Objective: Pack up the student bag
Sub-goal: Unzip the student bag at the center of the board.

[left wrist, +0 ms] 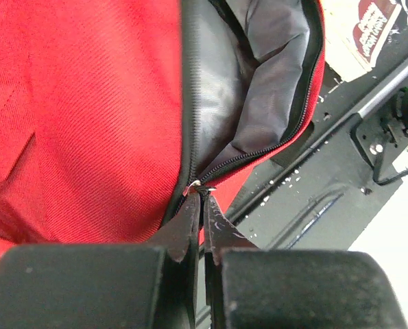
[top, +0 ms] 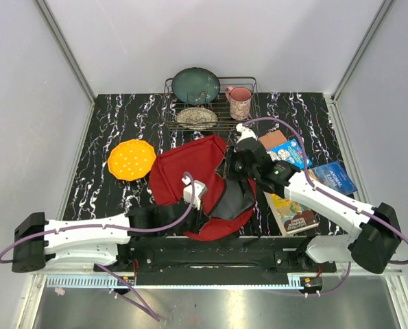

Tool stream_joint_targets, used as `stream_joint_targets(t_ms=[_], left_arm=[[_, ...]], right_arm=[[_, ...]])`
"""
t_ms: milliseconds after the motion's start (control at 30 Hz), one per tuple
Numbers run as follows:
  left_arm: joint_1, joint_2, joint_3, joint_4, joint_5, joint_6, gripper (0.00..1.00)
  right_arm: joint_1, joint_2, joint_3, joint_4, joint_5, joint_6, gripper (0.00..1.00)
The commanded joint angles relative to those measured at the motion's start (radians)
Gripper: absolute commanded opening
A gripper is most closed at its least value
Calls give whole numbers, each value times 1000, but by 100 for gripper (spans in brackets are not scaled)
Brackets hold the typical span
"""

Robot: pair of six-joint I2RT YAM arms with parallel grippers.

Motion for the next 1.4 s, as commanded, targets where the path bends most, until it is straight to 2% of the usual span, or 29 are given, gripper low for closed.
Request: stream_joint_targets(t_ms=[0, 33, 67, 133, 367, 467, 600, 833, 933, 1067, 1100, 1167, 1200, 1300, 1367], left_arm=[[-4, 97, 74, 170, -82, -18, 0], [-4, 113, 77, 181, -96, -22, 0], [-4, 137, 80, 198, -107, -27, 0], [-2, 163, 86, 216, -140, -31, 0], [-1, 180, 96, 252, -133, -10, 0], [-1, 188, 91, 272, -105, 4, 0], [-1, 210, 91, 292, -64, 19, 0], [-1, 236, 94, 302, -38, 21, 0], [-1, 236, 89, 315, -36, 16, 0], [-1, 239, 100, 316, -30, 27, 0], [-1, 237, 105, 307, -42, 25, 0], [-1, 231, 108, 264, -64, 19, 0], [-2, 230, 111, 240, -88, 15, 0], [-2, 204, 112, 149, -110, 9, 0], [-2, 170, 90, 112, -116, 2, 0]], right_arm=[[-49, -47, -42, 10, 20, 31, 37], [-58, -62, -63, 8, 13, 51, 46], [-74, -100, -83, 8, 11, 60, 63], [-78, -186, -170, 7, 2, 115, 75], [-80, -378, -417, -1, -64, 315, 79], [-78, -437, -514, 89, -118, 369, 79], [-78, -408, -556, 226, -199, 404, 78], [-78, -290, -534, 379, -242, 384, 76], [-61, -225, -548, 471, -277, 421, 71], [-45, -153, -540, 508, -302, 435, 45], [-48, -157, -545, 516, -290, 435, 28], [-45, -202, -542, 502, -249, 432, 15], [-46, -223, -531, 475, -195, 412, 0], [-49, -297, -458, 273, -50, 320, 0], [-75, -328, -426, 194, -26, 284, 0]])
